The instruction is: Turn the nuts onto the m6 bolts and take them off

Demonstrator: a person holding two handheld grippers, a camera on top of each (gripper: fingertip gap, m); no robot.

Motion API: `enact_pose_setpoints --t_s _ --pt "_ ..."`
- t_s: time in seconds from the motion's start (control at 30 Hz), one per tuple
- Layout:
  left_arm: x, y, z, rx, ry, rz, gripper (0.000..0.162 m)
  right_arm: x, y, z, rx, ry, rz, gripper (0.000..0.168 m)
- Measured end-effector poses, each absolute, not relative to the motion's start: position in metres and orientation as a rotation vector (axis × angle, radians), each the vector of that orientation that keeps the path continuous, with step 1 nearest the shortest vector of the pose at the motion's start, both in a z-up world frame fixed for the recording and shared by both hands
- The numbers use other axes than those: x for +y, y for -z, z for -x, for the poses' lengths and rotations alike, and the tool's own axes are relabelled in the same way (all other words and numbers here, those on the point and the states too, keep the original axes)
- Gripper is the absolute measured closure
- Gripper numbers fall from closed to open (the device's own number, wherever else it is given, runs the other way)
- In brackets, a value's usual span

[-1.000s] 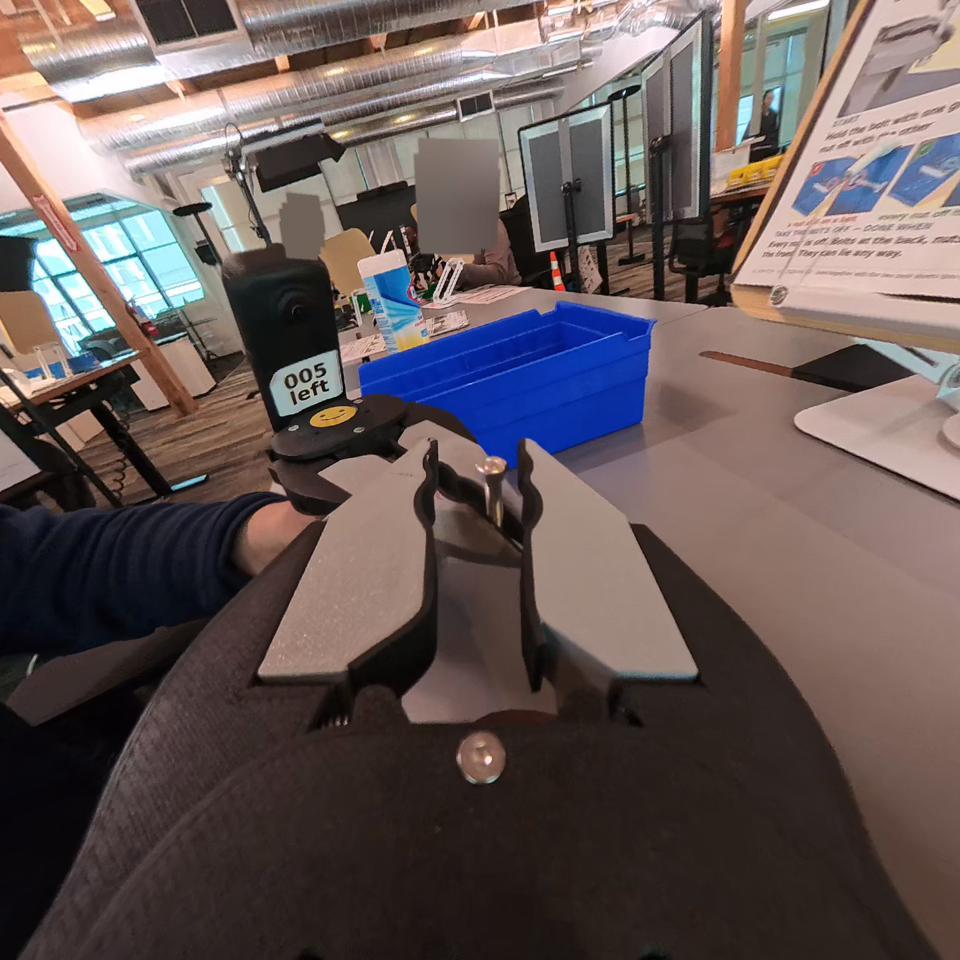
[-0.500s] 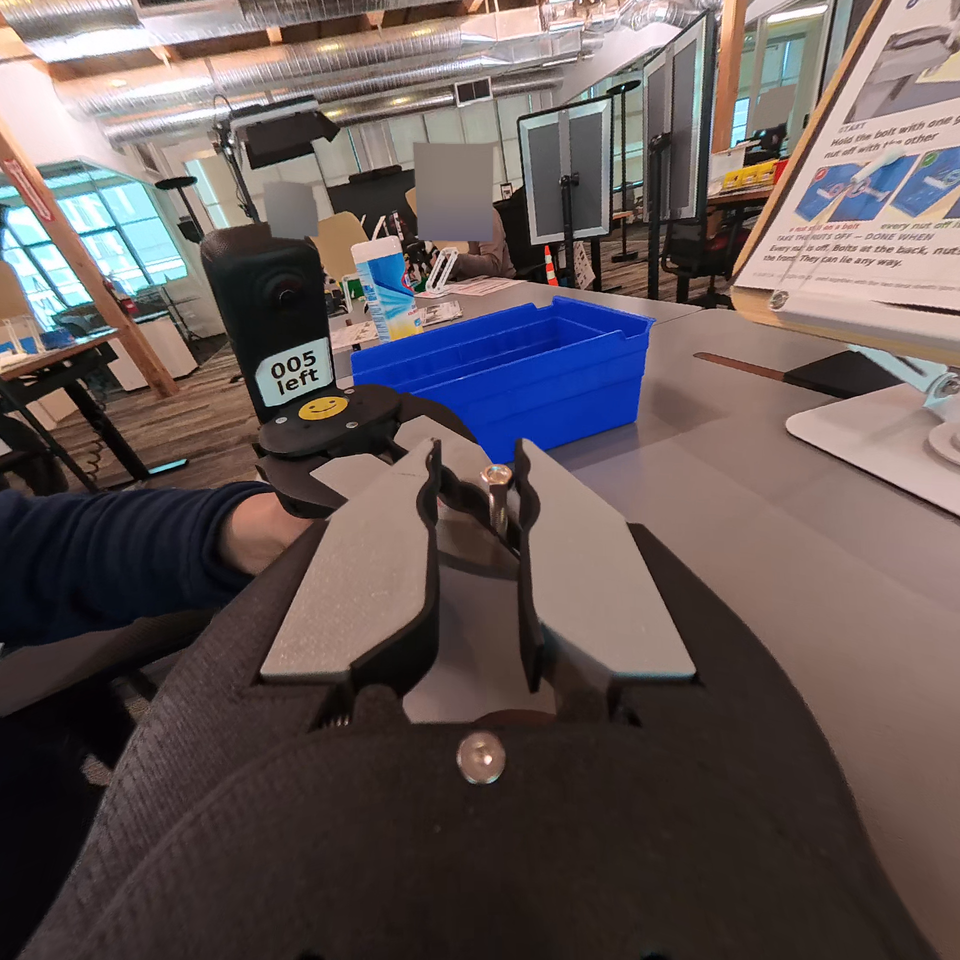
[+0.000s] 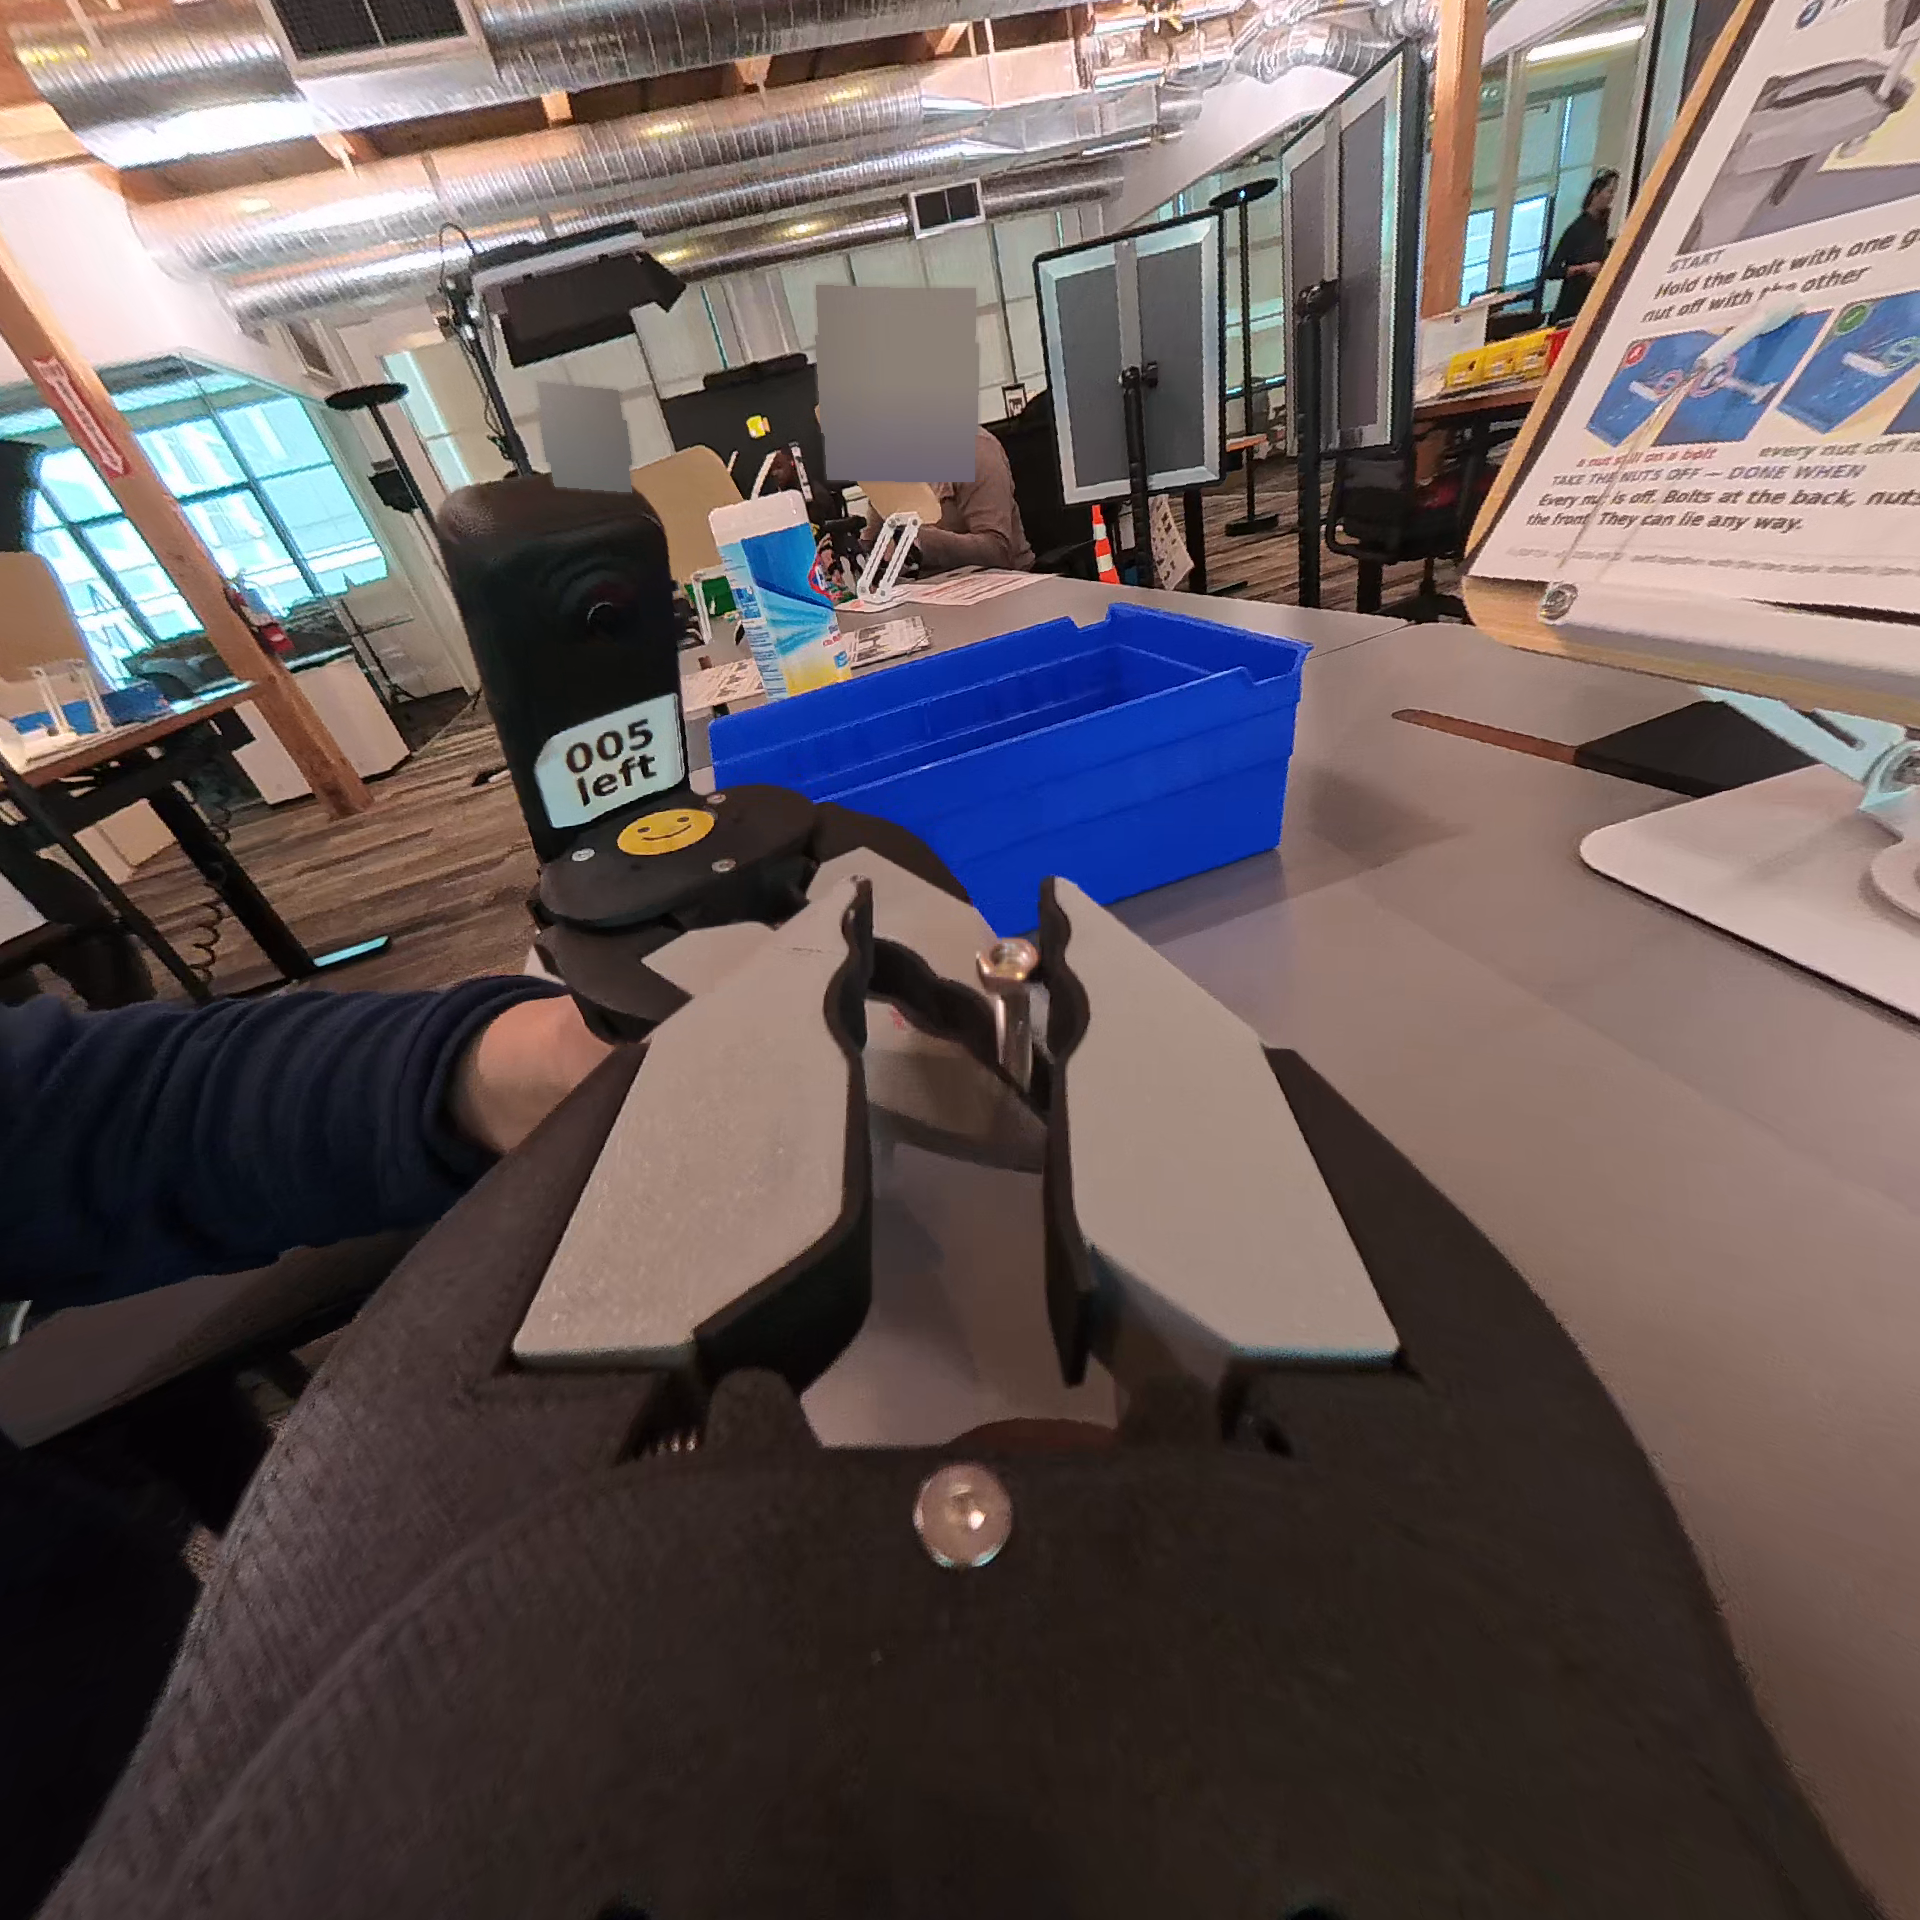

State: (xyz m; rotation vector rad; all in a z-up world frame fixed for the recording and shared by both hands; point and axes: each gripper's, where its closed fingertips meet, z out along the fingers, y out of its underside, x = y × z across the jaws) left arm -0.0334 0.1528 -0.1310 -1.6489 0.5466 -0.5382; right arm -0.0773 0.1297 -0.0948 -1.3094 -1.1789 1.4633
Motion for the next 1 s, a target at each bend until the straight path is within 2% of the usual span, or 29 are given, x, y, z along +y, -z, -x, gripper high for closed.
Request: enact_pose_setpoints --t_s 0.57,0.87,0.93,1.0 --pt "0.157 0.128 0.044 0.537 0.449 1.632 0.159 0.136 0.093 0.072 -1.161 -1.453 1.314 0.147" --pt "0.153 0.13 0.03 0.57 0.494 1.628 0.159 0.134 0.099 0.078 -1.178 -1.45 1.336 0.159" --pt "0.154 0.129 0.032 0.559 0.487 1.626 0.159 0.136 0.098 0.077 -1.167 -1.443 1.336 0.157" --pt "0.155 0.128 0.037 0.543 0.482 1.623 0.159 0.141 0.096 0.074 -1.144 -1.433 1.339 0.147"
